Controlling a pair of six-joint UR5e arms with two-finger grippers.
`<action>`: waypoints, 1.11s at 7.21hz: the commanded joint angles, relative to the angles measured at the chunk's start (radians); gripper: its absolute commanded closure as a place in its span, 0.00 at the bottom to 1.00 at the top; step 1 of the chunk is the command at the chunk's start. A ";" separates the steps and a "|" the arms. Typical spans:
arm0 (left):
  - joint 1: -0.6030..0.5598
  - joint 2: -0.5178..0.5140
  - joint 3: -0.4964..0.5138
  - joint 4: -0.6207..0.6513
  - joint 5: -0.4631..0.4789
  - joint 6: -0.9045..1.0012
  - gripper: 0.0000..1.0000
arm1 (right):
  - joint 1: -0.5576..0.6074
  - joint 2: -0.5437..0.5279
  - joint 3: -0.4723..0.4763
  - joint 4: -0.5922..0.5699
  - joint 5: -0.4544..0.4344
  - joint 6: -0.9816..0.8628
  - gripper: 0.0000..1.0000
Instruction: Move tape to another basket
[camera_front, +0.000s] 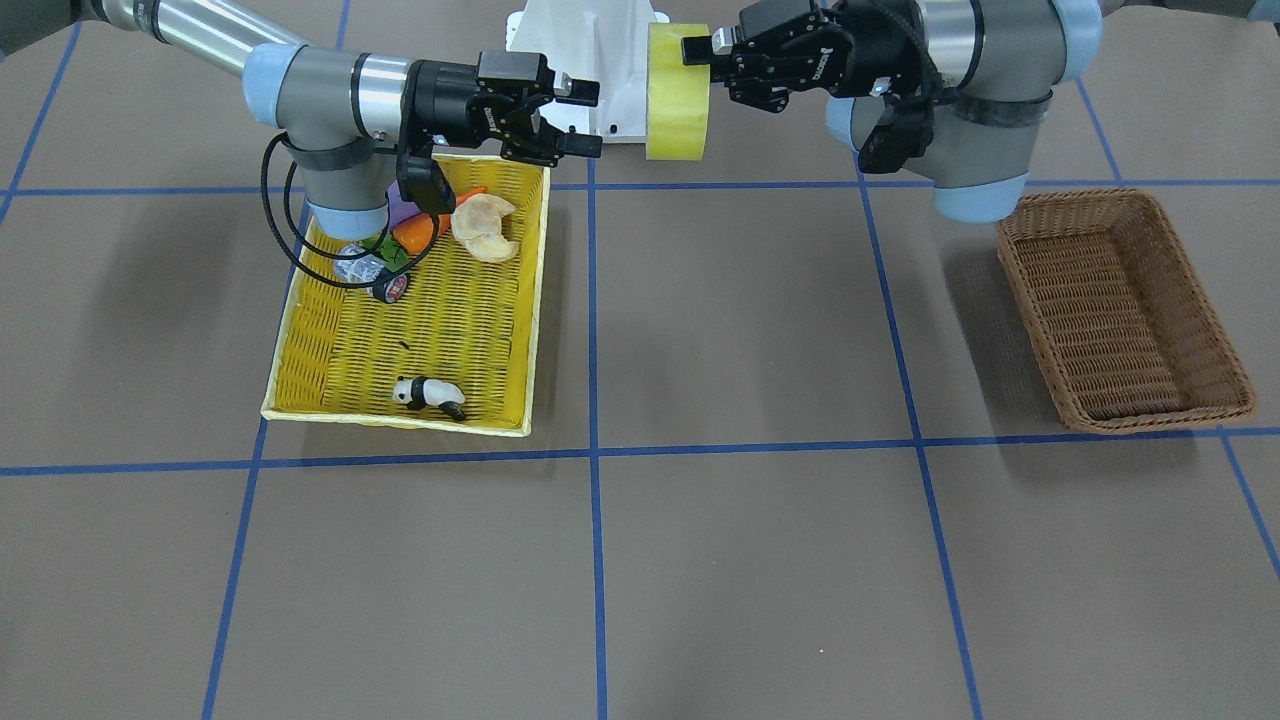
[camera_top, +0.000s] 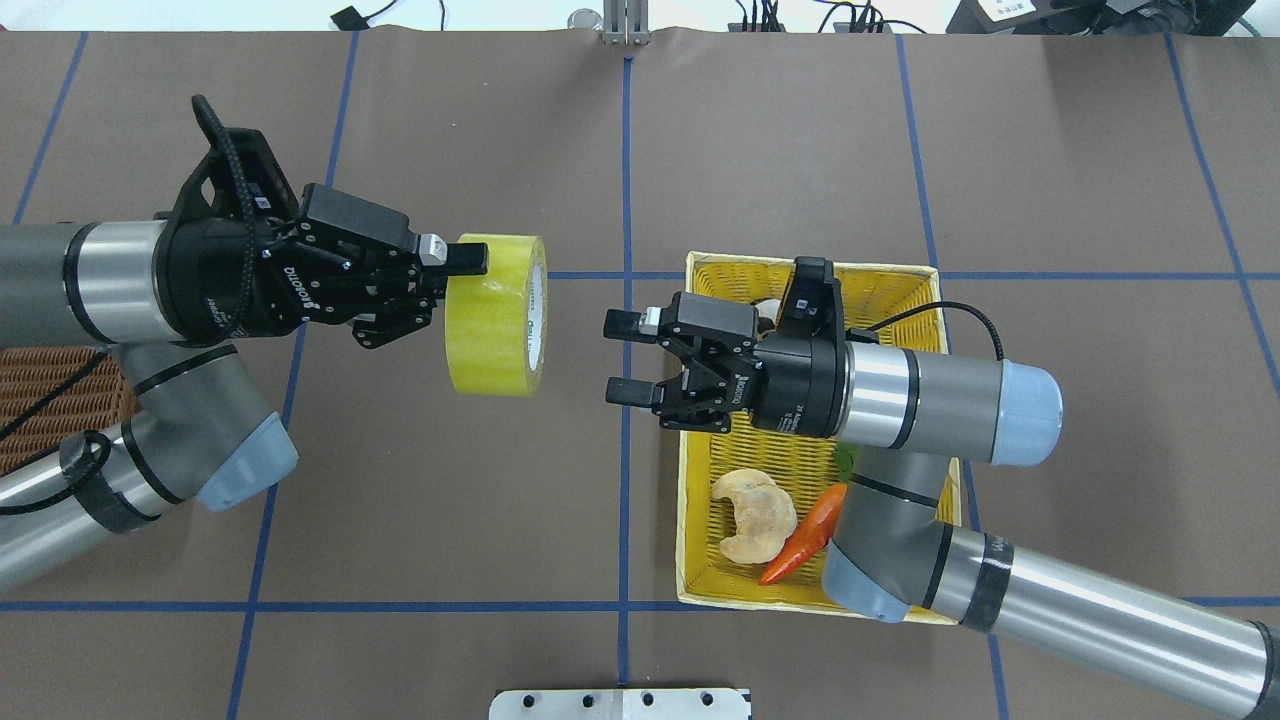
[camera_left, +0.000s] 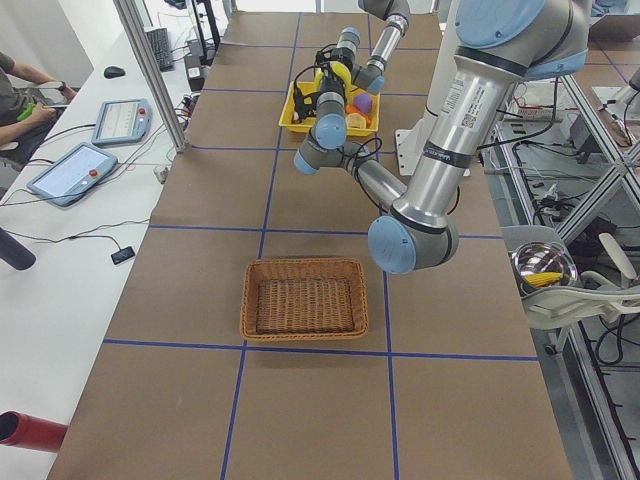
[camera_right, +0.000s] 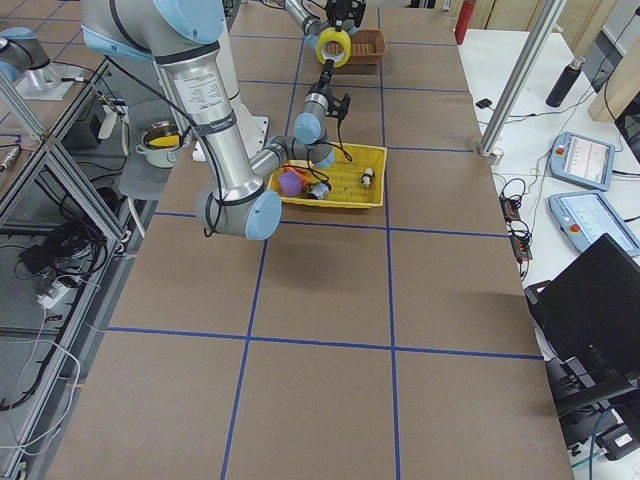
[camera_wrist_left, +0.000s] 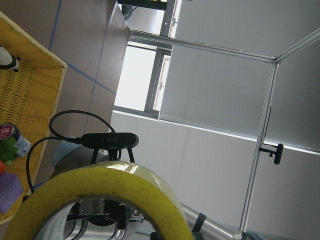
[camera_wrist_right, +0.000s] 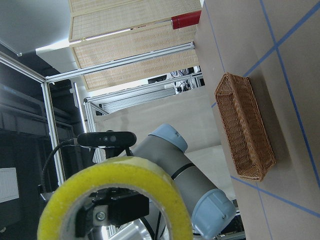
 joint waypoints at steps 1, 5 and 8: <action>-0.071 0.054 0.006 0.019 0.046 0.005 1.00 | 0.095 -0.052 -0.002 0.003 0.027 -0.085 0.00; -0.333 0.185 0.067 0.283 -0.120 0.456 1.00 | 0.307 -0.228 -0.034 -0.058 0.250 -0.389 0.00; -0.585 0.236 0.038 0.778 -0.261 0.906 1.00 | 0.486 -0.280 -0.086 -0.298 0.407 -0.681 0.00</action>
